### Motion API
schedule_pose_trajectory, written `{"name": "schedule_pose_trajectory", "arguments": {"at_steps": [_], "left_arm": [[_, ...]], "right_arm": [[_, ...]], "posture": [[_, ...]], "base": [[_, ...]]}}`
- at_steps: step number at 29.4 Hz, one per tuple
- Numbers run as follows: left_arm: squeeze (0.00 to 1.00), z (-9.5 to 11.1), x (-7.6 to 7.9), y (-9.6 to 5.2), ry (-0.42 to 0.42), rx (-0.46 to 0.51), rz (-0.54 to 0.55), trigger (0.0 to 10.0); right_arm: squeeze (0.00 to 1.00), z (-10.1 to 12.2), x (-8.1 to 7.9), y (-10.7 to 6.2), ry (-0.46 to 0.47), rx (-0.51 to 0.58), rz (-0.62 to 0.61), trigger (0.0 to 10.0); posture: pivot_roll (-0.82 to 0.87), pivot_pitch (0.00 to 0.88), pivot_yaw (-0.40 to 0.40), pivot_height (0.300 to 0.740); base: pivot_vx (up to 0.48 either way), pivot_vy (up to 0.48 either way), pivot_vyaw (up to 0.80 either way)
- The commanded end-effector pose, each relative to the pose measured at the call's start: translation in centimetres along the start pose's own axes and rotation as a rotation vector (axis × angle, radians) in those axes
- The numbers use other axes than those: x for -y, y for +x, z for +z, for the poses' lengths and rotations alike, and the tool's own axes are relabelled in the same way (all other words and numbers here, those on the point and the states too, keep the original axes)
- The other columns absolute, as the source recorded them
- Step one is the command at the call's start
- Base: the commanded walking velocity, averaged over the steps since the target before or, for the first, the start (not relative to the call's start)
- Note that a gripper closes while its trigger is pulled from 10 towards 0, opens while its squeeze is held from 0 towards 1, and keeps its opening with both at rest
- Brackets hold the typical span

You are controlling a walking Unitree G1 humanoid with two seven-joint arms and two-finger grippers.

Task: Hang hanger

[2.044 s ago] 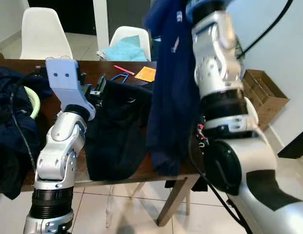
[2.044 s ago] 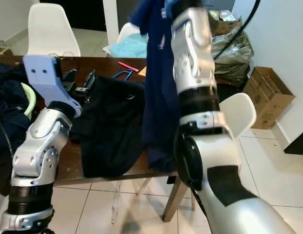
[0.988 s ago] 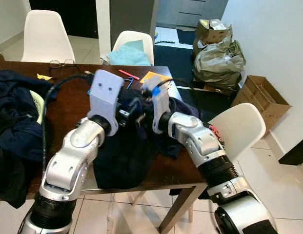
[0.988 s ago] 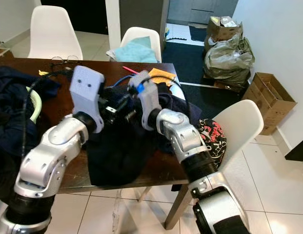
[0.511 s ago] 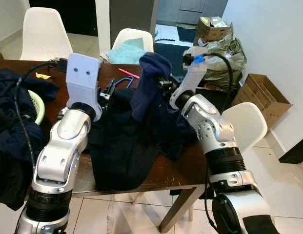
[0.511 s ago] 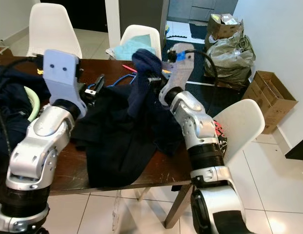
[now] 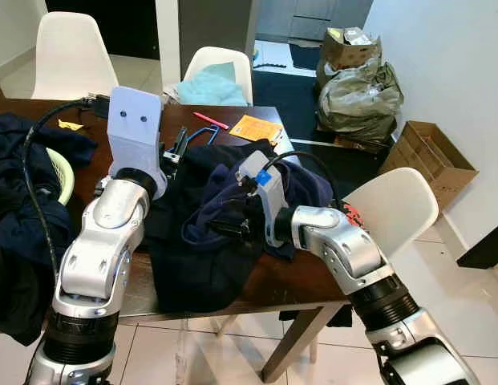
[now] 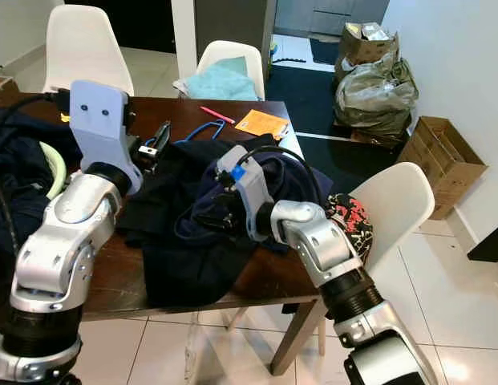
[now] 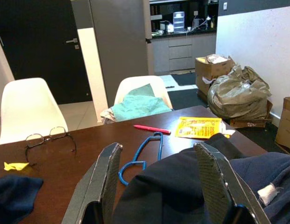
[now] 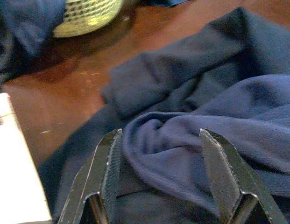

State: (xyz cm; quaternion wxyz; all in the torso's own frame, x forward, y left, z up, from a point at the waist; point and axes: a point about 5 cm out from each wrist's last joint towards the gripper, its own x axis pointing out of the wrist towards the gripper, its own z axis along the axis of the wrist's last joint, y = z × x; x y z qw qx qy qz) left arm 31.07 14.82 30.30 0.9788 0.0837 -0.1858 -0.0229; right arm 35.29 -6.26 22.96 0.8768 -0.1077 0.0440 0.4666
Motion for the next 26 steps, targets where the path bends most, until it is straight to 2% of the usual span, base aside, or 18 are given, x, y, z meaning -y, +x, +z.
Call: {"name": "schedule_pose_trajectory", "arguments": {"at_steps": [1,3,4,5,6,7,8,9,11,12,14,16,17,18,19,26], "left_arm": [[0.00,0.1,0.1,0.2,-0.032,0.002,0.015,10.0],[0.00,0.1,0.1,0.2,-0.032,0.002,0.015,10.0],[0.00,-0.4,-0.6,0.1,-0.054,-0.019,0.057,10.0],[0.00,-0.4,-0.6,0.1,-0.054,-0.019,0.057,10.0],[0.00,-0.7,-1.3,0.0,-0.066,-0.035,0.098,10.0],[0.00,-0.7,-1.3,0.0,-0.066,-0.035,0.098,10.0],[0.00,-1.0,-2.0,-0.1,-0.079,-0.048,0.127,10.0],[0.00,-1.1,-2.6,-0.2,-0.079,-0.053,0.158,10.0],[0.00,-1.1,-2.6,-0.2,-0.079,-0.053,0.158,10.0],[0.00,-1.0,-3.0,-0.2,-0.082,-0.049,0.181,10.0],[0.00,-1.3,-3.2,-0.3,-0.055,-0.062,0.199,10.0],[0.00,-1.3,-3.2,-0.3,-0.055,-0.062,0.199,10.0],[0.00,-1.7,-2.9,-0.4,-0.045,-0.076,0.189,10.0],[0.00,-1.7,-2.9,-0.4,-0.045,-0.076,0.189,10.0],[0.00,-2.0,-2.6,-0.5,-0.038,-0.091,0.175,10.0],[0.00,-2.6,-2.0,-0.7,-0.051,-0.116,0.156,10.0]], "right_arm": [[0.00,1.9,2.3,-0.7,0.058,0.130,-0.149,10.0],[0.00,1.9,2.3,-0.7,0.058,0.130,-0.149,10.0],[0.00,3.9,3.3,-2.0,0.383,0.326,-0.102,10.0],[0.00,3.9,3.3,-2.0,0.383,0.326,-0.102,10.0],[0.00,3.9,3.4,-3.2,0.422,0.342,-0.026,10.0],[0.00,3.9,3.4,-3.2,0.422,0.342,-0.026,10.0],[0.00,3.6,3.5,-4.1,0.450,0.347,0.013,10.0],[0.00,3.4,4.1,-4.7,0.427,0.353,-0.046,10.0],[0.00,3.4,4.1,-4.7,0.427,0.353,-0.046,10.0],[0.00,3.2,4.8,-4.9,0.416,0.370,-0.146,10.0],[0.00,2.8,6.4,-5.2,0.389,0.459,-0.474,10.0],[0.00,2.8,6.4,-5.2,0.389,0.459,-0.474,10.0],[0.00,2.3,6.3,-5.1,0.352,0.468,-0.574,10.0],[0.00,2.3,6.3,-5.1,0.352,0.468,-0.574,10.0],[0.00,2.0,6.0,-4.8,0.326,0.470,-0.624,10.0],[0.00,1.5,5.2,-4.3,0.355,0.452,-0.626,10.0]], "posture": [[0.07,0.145,-0.090,0.740],[0.07,0.145,-0.090,0.740],[0.08,0.146,-0.090,0.740],[0.08,0.146,-0.090,0.740],[0.07,0.148,-0.088,0.740],[0.07,0.148,-0.088,0.740],[0.07,0.149,-0.089,0.740],[0.08,0.150,-0.088,0.740],[0.08,0.150,-0.088,0.740],[0.07,0.150,-0.087,0.740],[0.07,0.151,-0.083,0.740],[0.07,0.151,-0.083,0.740],[0.07,0.151,-0.082,0.740],[0.07,0.151,-0.082,0.740],[0.08,0.153,-0.075,0.740],[0.07,0.153,-0.076,0.740]], "base": [[0.000,0.000,0.00],[0.000,0.000,0.00],[0.000,0.000,0.00],[0.000,0.000,0.00],[0.000,0.000,0.00],[0.000,0.000,0.00],[0.000,0.000,0.00],[0.000,0.000,0.00],[0.000,0.000,0.00],[0.000,0.000,0.00],[0.000,0.000,0.00],[0.000,0.000,0.00],[0.000,0.000,0.00],[0.000,0.000,0.00],[0.000,0.000,0.00],[0.000,0.000,0.00]]}}
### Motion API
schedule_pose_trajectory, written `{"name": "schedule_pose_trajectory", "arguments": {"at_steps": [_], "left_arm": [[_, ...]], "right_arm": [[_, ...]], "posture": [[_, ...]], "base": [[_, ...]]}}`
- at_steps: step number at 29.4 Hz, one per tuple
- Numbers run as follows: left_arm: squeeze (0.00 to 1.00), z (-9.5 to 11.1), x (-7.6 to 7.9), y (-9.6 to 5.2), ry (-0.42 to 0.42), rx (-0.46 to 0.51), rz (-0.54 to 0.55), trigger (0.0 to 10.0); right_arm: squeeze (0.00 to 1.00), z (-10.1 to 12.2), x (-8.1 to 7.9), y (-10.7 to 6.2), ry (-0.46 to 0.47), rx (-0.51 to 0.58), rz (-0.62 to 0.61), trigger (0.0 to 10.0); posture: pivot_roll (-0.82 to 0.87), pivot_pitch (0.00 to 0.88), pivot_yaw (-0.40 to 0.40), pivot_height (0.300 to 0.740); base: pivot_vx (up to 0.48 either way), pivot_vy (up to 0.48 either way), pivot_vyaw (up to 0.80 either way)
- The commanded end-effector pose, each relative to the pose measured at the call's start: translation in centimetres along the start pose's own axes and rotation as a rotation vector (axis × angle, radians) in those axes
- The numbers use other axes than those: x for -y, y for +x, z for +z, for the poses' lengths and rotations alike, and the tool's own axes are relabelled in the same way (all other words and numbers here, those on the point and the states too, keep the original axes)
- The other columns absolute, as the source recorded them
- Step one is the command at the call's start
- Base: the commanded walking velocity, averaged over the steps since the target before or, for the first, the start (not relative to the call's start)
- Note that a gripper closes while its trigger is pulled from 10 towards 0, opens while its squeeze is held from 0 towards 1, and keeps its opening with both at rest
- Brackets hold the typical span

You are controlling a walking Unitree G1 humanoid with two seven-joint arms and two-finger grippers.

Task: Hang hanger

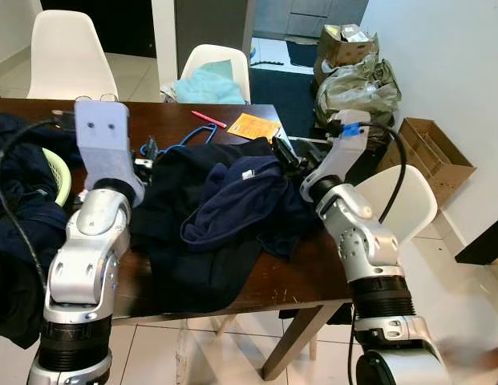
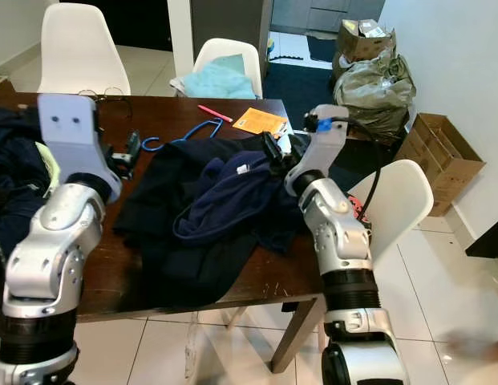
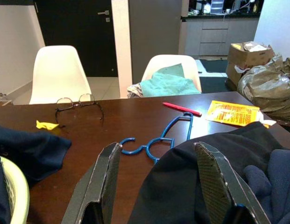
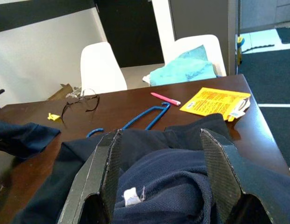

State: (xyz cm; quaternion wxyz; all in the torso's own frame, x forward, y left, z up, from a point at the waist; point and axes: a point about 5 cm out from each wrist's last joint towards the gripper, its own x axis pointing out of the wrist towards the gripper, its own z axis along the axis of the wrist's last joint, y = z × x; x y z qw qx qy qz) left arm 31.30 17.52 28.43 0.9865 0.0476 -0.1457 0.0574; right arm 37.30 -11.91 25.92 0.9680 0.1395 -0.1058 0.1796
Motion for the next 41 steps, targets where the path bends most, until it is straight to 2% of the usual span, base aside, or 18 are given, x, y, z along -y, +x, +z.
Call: {"name": "schedule_pose_trajectory", "arguments": {"at_steps": [1,10,36,41], "left_arm": [[0.00,-0.4,0.4,-0.1,-0.004,-0.023,-0.008,10.0],[0.00,-0.7,0.5,-0.1,-0.018,-0.036,-0.012,10.0],[0.00,-0.5,0.7,-0.5,-0.014,-0.038,-0.027,10.0],[0.00,-0.5,0.7,-0.6,-0.001,-0.048,-0.035,10.0]], "right_arm": [[0.00,0.1,0.2,-0.2,0.004,-0.001,-0.010,10.0],[0.00,-0.6,-0.2,-0.1,0.022,-0.012,-0.040,10.0],[0.00,-0.8,-0.9,-0.2,0.039,0.002,-0.075,10.0],[0.00,-0.8,-1.0,-0.2,0.043,0.001,-0.074,10.0]], "posture": [[0.07,0.153,-0.076,0.740],[0.08,0.158,-0.078,0.740],[0.08,0.170,-0.084,0.740],[0.08,0.172,-0.083,0.740]], "base": [[0.000,0.000,0.00],[0.000,0.121,0.00],[0.000,0.340,0.00],[0.000,0.000,0.00]]}}
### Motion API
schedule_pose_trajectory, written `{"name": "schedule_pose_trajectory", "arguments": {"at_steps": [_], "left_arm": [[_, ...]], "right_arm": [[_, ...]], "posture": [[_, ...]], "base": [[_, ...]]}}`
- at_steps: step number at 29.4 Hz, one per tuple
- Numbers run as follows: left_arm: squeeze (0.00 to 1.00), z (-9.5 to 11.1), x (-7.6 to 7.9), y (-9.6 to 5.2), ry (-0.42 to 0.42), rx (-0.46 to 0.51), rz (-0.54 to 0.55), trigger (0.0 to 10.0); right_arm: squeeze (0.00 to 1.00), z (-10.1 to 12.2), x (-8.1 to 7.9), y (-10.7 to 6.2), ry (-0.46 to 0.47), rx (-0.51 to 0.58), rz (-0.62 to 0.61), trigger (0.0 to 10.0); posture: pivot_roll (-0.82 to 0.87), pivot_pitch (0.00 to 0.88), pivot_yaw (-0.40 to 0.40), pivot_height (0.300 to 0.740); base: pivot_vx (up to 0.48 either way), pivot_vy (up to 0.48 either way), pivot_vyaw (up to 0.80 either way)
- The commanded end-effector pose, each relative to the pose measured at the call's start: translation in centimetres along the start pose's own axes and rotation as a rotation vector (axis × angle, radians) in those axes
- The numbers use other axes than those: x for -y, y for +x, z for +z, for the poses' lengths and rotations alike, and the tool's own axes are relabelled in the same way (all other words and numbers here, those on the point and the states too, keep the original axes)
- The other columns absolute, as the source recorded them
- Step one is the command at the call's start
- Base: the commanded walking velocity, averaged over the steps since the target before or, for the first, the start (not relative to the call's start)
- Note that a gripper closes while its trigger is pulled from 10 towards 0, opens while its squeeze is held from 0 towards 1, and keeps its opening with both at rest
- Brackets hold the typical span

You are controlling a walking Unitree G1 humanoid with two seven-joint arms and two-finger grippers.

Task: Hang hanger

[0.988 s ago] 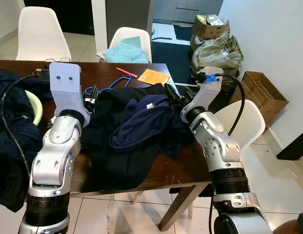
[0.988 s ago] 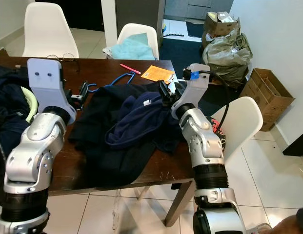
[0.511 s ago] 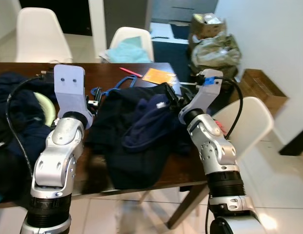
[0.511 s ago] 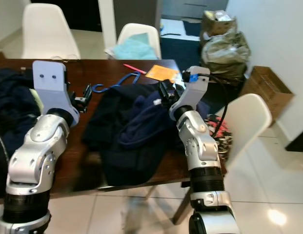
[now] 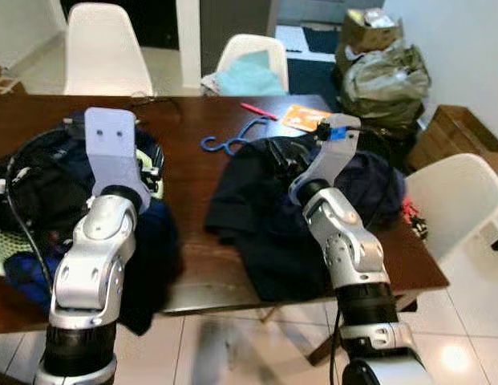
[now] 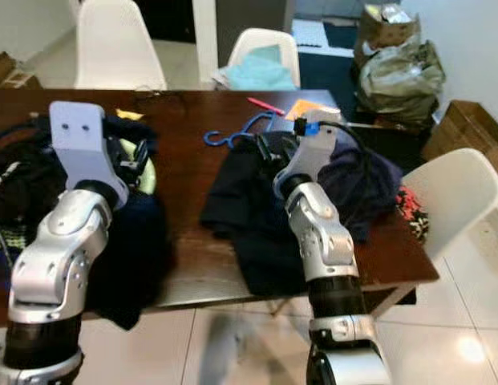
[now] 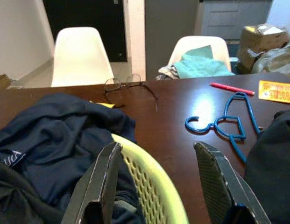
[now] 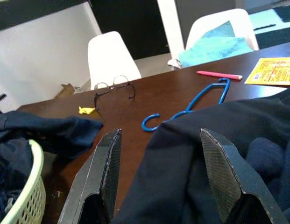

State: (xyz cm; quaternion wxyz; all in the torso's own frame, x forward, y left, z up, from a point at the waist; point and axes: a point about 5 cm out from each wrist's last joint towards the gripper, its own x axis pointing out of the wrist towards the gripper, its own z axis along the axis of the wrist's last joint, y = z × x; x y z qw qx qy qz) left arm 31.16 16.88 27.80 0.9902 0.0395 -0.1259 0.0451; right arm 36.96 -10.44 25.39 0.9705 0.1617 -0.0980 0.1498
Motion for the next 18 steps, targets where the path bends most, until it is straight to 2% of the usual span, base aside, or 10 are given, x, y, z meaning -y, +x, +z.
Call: {"name": "schedule_pose_trajectory", "arguments": {"at_steps": [1,11,14,18], "left_arm": [[0.00,-0.07,0.07,-0.19,0.018,-0.010,-0.016,10.0],[0.00,-0.24,-0.21,-0.27,0.015,-0.029,-0.001,10.0],[0.00,-0.31,-0.20,-0.25,0.007,-0.038,0.001,10.0],[0.00,-0.46,-0.43,-0.10,0.003,-0.047,0.024,10.0]], "right_arm": [[0.00,0.05,0.28,-0.21,0.004,0.000,-0.008,10.0],[0.00,-0.05,0.14,-0.27,0.010,0.002,-0.007,10.0],[0.00,-0.07,0.09,-0.32,0.010,0.002,-0.005,10.0],[0.00,-0.06,-0.02,-0.36,0.011,0.002,0.000,10.0]], "posture": [[0.08,0.172,-0.083,0.740],[0.08,0.163,-0.078,0.740],[0.08,0.160,-0.077,0.740],[0.08,0.159,-0.079,0.740]], "base": [[0.000,0.000,0.00],[0.000,-0.480,0.00],[0.000,-0.270,0.00],[0.000,0.000,0.00]]}}
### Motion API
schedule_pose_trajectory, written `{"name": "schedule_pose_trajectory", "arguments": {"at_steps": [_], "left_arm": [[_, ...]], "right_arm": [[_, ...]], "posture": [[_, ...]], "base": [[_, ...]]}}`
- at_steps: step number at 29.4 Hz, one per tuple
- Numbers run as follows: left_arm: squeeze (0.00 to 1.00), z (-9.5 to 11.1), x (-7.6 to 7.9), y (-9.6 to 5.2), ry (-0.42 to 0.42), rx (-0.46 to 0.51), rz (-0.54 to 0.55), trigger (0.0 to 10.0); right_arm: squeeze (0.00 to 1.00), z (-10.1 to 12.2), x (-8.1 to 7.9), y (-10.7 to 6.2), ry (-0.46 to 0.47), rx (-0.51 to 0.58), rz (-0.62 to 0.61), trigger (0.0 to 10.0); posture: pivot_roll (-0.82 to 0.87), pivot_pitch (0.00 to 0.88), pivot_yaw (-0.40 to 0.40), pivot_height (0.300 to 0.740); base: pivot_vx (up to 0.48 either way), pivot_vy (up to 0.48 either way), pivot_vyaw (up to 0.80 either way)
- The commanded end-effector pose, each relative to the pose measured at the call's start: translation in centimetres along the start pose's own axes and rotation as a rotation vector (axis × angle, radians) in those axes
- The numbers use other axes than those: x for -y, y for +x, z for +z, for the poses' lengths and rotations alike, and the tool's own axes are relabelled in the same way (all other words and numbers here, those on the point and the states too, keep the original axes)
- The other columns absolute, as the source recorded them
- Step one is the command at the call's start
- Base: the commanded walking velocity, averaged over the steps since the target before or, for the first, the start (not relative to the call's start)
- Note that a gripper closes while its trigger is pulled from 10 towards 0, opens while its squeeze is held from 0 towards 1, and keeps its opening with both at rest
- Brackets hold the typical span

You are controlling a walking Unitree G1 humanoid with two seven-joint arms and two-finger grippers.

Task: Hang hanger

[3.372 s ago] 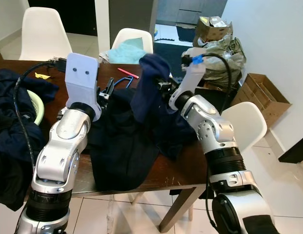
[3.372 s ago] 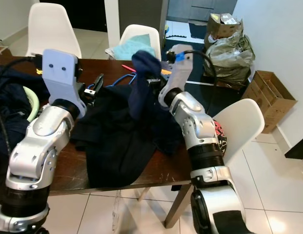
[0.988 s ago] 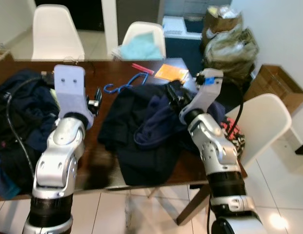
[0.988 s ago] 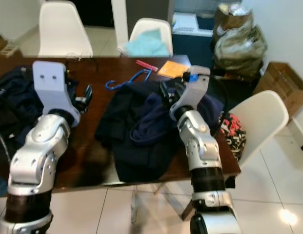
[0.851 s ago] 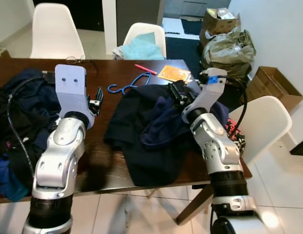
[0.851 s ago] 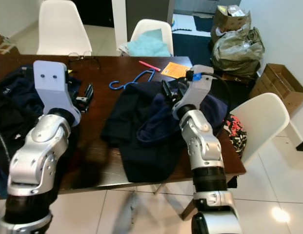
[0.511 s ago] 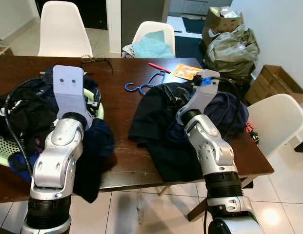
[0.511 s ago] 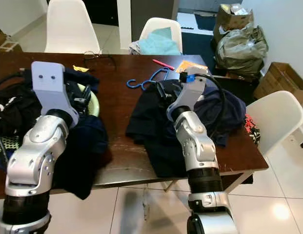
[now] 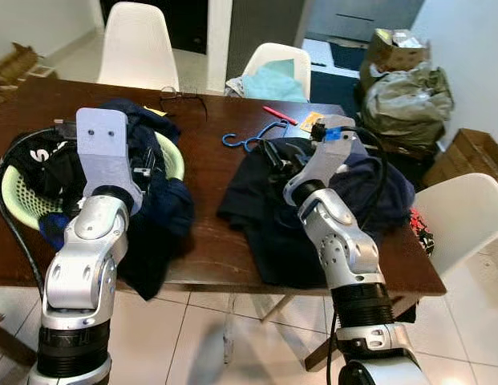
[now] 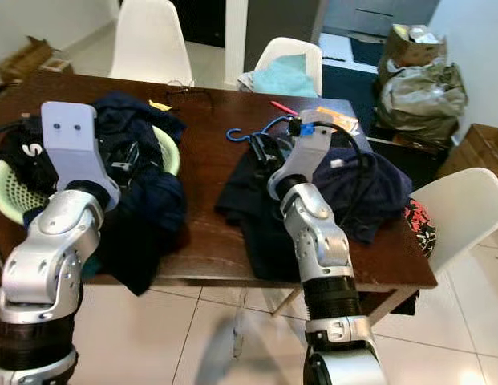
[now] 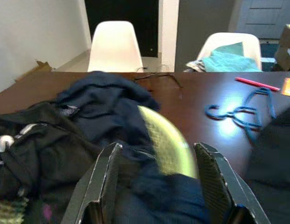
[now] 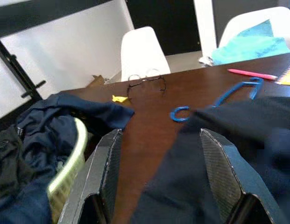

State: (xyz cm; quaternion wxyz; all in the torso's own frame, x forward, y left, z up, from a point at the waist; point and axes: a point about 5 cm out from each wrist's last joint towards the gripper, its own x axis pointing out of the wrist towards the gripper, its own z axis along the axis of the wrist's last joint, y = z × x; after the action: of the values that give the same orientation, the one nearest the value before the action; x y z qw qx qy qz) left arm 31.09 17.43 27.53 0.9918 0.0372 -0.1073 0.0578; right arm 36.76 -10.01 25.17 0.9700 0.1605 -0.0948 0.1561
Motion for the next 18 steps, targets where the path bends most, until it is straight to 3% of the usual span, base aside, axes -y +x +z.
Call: {"name": "schedule_pose_trajectory", "arguments": {"at_steps": [1,15,18], "left_arm": [[0.00,-0.2,0.1,0.0,0.006,-0.009,0.002,10.0],[0.00,-0.5,-0.4,0.0,0.040,-0.022,0.017,10.0],[0.00,-0.9,-1.1,0.0,0.071,-0.053,0.063,10.0]], "right_arm": [[0.00,0.3,0.3,-0.2,0.011,0.010,-0.009,10.0],[0.00,-0.1,-0.2,-0.1,0.010,-0.013,0.027,10.0],[0.00,-0.5,-0.8,-0.1,-0.017,-0.059,0.099,10.0]], "posture": [[0.08,0.157,-0.079,0.740],[0.08,0.166,-0.088,0.740],[0.08,0.168,-0.088,0.740]], "base": [[0.000,0.000,0.00],[0.000,0.000,0.00],[0.000,0.000,0.00]]}}
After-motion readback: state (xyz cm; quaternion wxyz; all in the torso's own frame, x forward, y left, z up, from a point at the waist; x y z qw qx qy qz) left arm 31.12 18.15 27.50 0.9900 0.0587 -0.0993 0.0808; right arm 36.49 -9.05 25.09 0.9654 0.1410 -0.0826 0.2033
